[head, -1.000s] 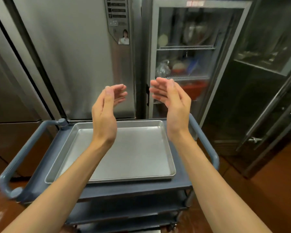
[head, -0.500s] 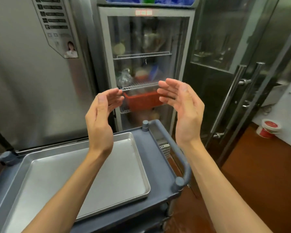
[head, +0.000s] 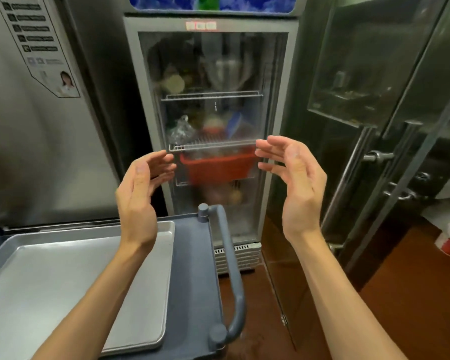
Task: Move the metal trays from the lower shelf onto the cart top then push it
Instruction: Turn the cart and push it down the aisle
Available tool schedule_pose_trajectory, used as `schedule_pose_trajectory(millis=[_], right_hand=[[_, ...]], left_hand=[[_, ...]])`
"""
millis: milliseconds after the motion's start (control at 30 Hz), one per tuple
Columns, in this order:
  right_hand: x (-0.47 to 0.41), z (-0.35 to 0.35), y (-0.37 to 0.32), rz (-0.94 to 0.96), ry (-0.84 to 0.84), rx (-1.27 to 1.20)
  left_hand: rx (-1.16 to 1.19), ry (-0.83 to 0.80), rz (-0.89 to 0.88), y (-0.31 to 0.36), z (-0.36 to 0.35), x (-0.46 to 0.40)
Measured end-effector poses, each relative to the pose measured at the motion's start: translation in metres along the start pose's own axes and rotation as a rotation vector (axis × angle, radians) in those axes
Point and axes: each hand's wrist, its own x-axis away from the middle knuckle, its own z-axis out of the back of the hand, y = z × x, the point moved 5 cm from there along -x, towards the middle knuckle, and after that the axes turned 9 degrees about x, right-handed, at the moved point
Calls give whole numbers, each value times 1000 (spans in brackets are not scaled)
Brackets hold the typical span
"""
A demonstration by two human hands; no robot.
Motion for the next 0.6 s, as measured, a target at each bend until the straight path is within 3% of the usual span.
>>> schedule_pose_trajectory(millis=[300,600], right_hand=[[-69,-10,53,-10,-178,-195],[-107,-93,117,-20,-413,-333]], left_hand=[[-194,166,-79,-3,-33,-16],[-336,404,-160,-40,5,-34]])
